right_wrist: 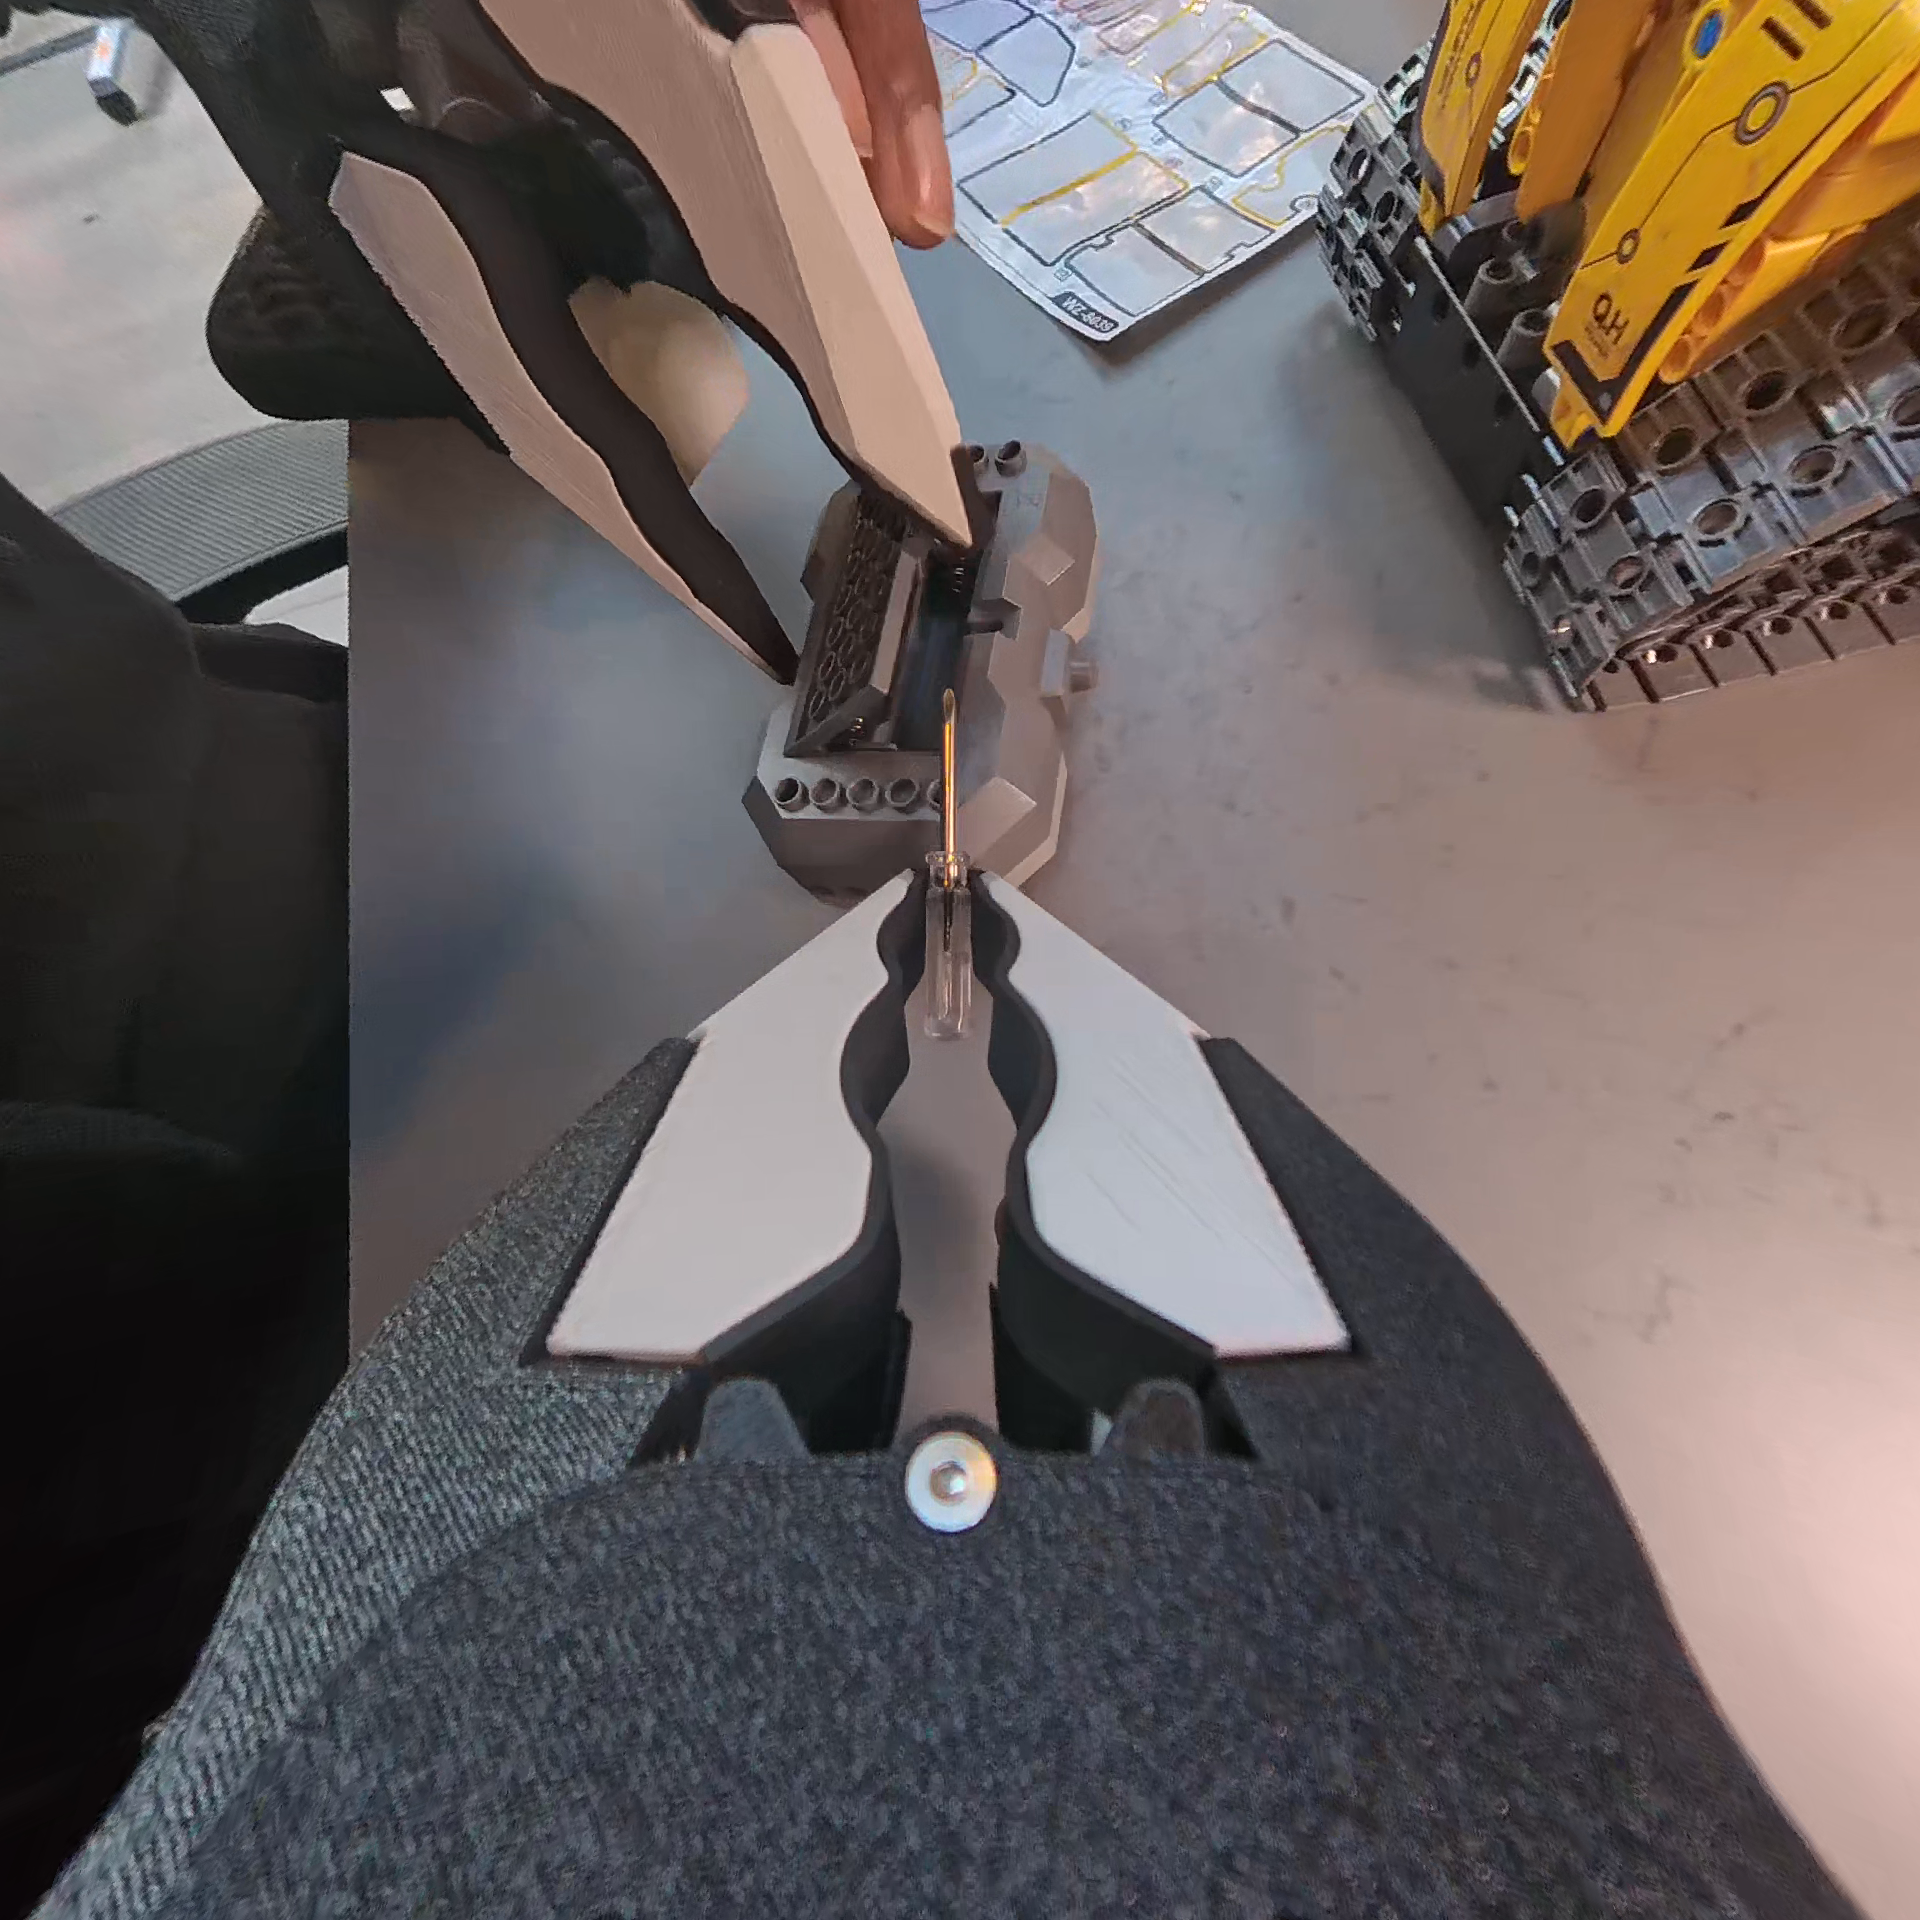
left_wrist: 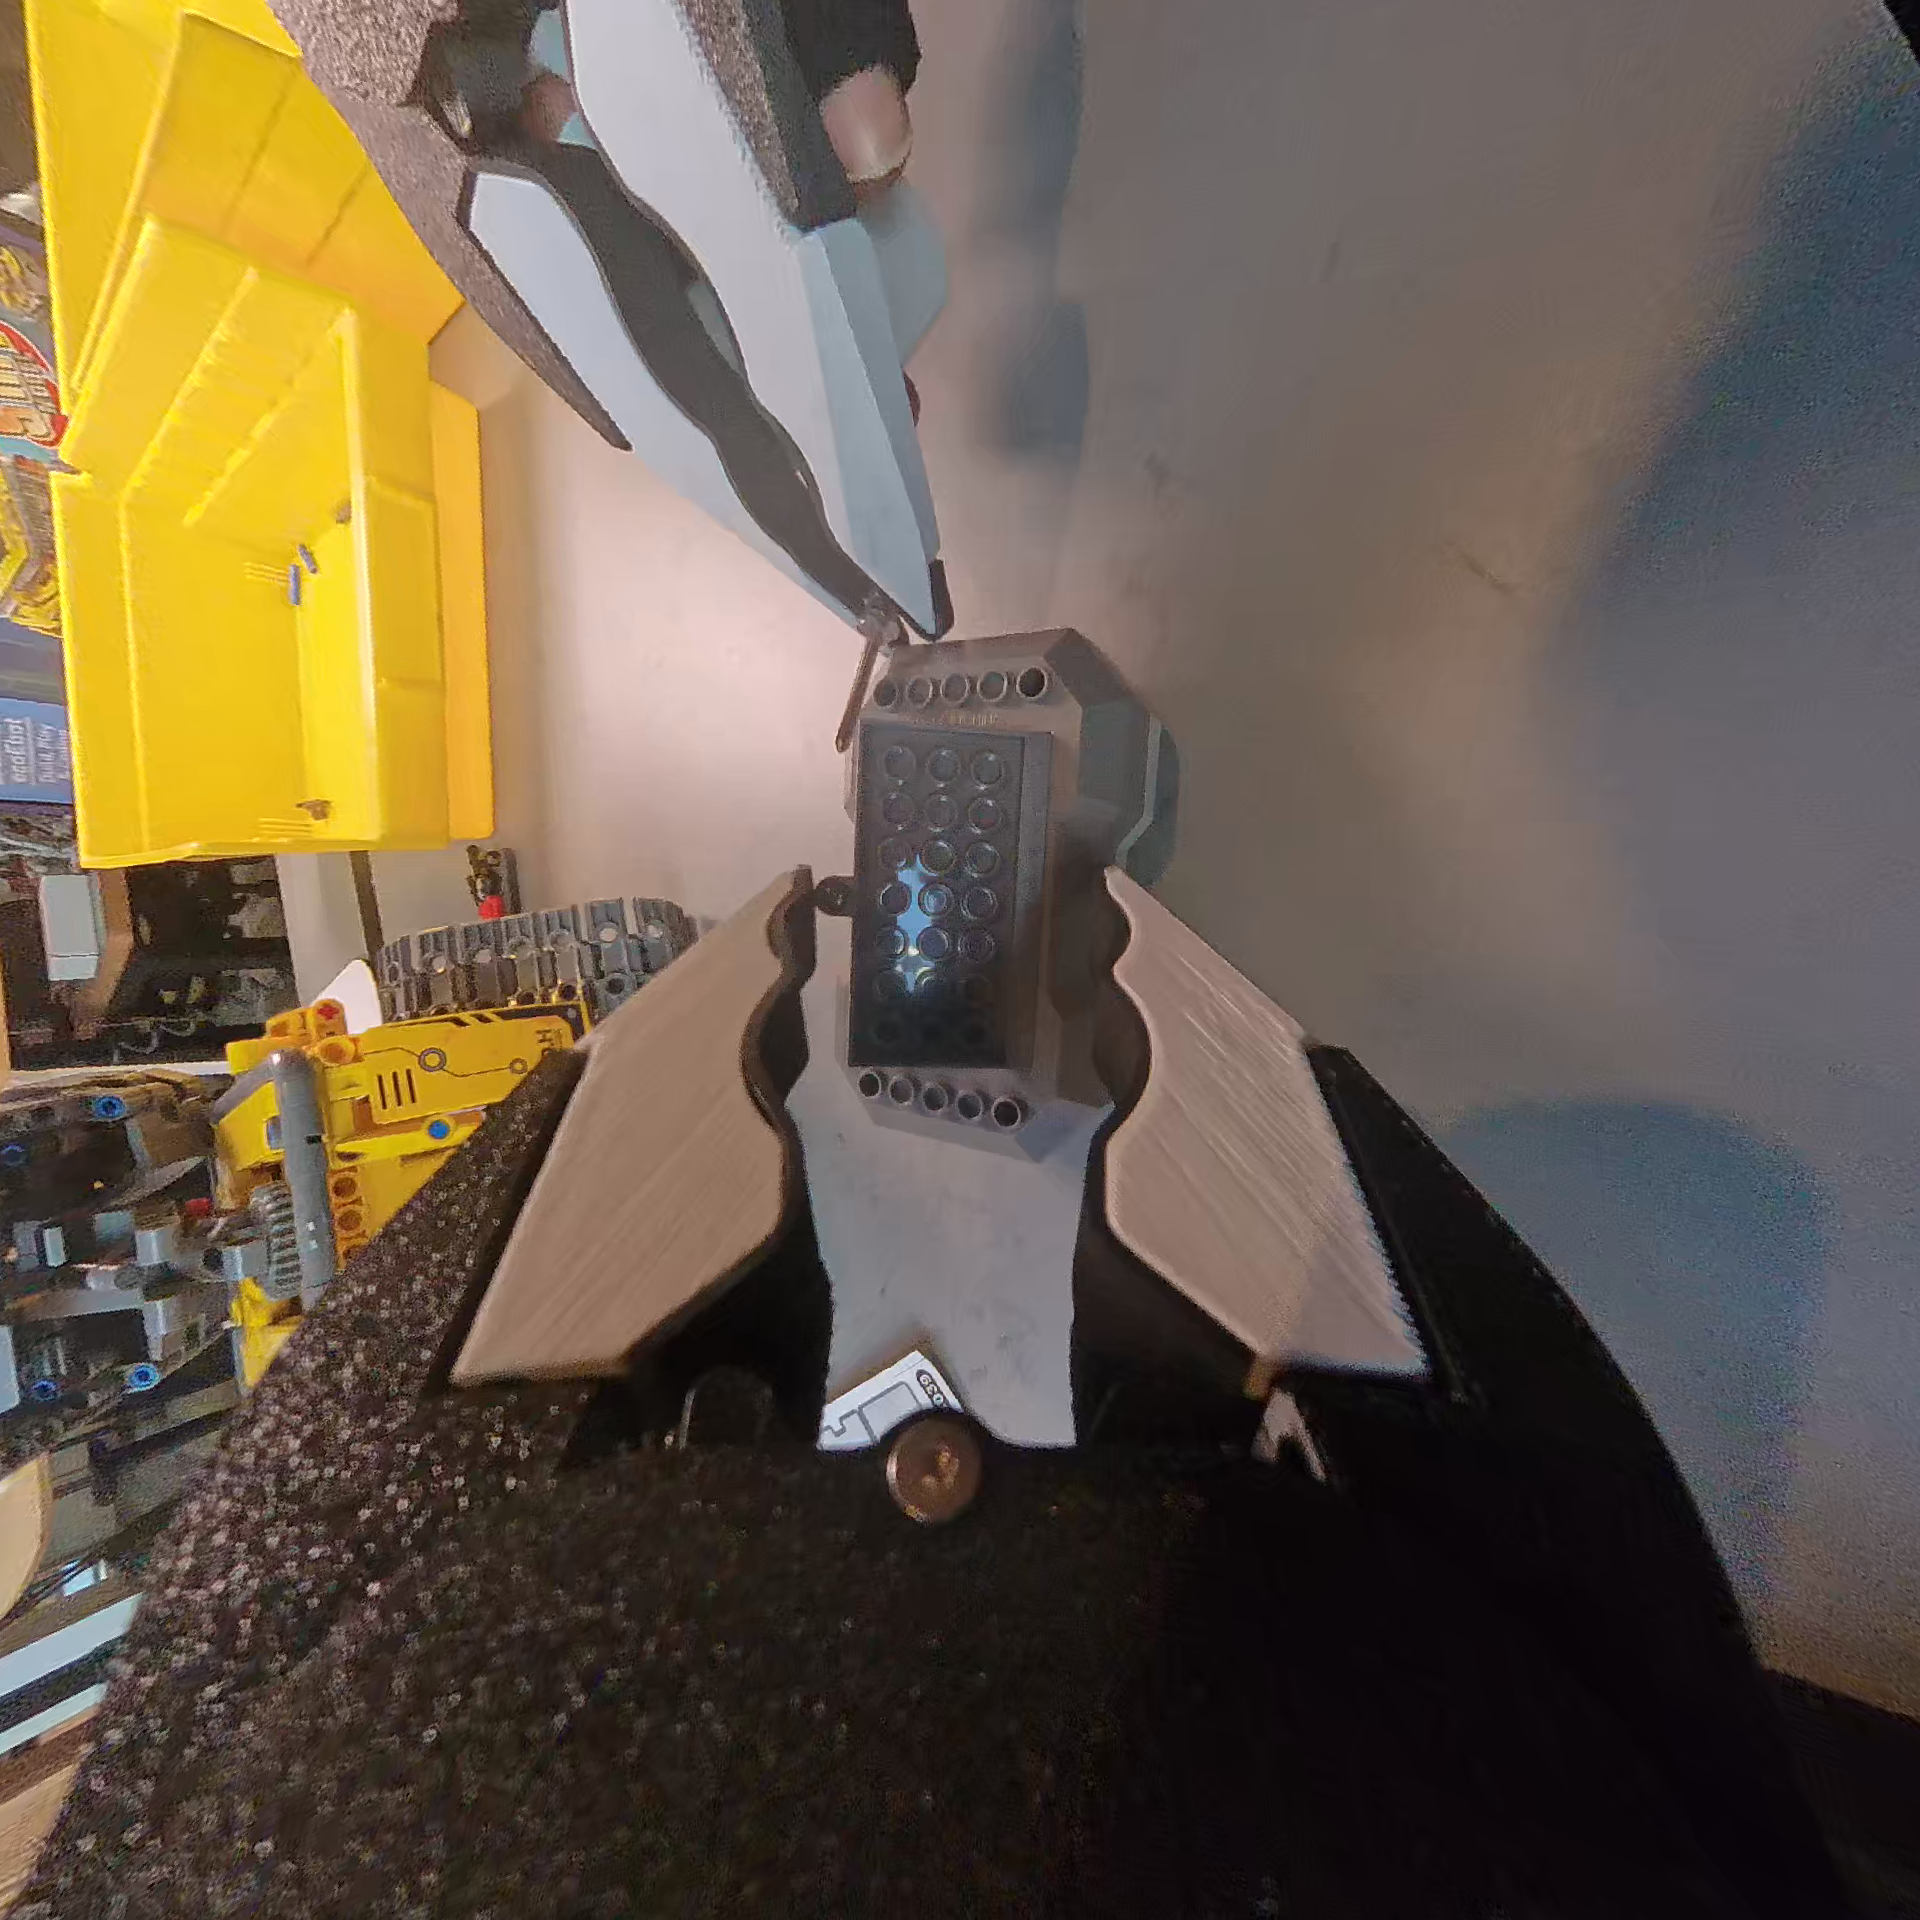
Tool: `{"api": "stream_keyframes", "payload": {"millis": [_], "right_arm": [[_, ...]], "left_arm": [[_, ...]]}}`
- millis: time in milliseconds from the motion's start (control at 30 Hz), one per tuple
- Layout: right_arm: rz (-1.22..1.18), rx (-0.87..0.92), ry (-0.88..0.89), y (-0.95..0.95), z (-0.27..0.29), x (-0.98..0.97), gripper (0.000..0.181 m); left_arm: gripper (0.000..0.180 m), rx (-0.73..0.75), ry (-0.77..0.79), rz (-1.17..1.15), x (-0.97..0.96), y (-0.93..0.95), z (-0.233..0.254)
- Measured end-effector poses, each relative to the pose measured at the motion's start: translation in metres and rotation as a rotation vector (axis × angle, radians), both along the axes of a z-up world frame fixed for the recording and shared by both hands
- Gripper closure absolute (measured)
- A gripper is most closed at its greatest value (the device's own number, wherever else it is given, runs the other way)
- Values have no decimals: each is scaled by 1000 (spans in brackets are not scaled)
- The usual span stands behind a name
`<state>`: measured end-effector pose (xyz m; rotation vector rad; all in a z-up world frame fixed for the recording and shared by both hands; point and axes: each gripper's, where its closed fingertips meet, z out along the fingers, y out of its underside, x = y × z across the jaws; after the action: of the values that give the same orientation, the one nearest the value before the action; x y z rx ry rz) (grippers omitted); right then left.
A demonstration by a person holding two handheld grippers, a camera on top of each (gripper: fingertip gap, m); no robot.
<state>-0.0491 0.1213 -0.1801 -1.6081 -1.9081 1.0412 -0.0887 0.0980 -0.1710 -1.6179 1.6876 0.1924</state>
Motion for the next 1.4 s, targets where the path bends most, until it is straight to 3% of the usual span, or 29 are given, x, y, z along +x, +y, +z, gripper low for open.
{"api": "stream_keyframes", "payload": {"millis": [367, 600, 800, 1033, 1167, 1400], "right_arm": [[-20, 28, -41, 1, -6, -3, 174], [7, 8, 71, -9, 34, -26, 174], [55, 16, 10, -26, 29, -35, 173], [65, 98, -52, -24, 15, -33, 174], [67, 75, -61, -26, 10, -33, 174], [56, 48, -42, -22, 14, -34, 174]], "left_arm": [[129, 482, 121, 6, -14, -22, 5], [130, 547, 123, -2, -14, -24, 3], [130, 575, 131, -14, -14, -25, 3], [131, 562, 107, -9, -21, -37, 2], [141, 495, 47, 38, -28, -43, 0], [135, 133, -284, 224, -42, -34, 9]]}}
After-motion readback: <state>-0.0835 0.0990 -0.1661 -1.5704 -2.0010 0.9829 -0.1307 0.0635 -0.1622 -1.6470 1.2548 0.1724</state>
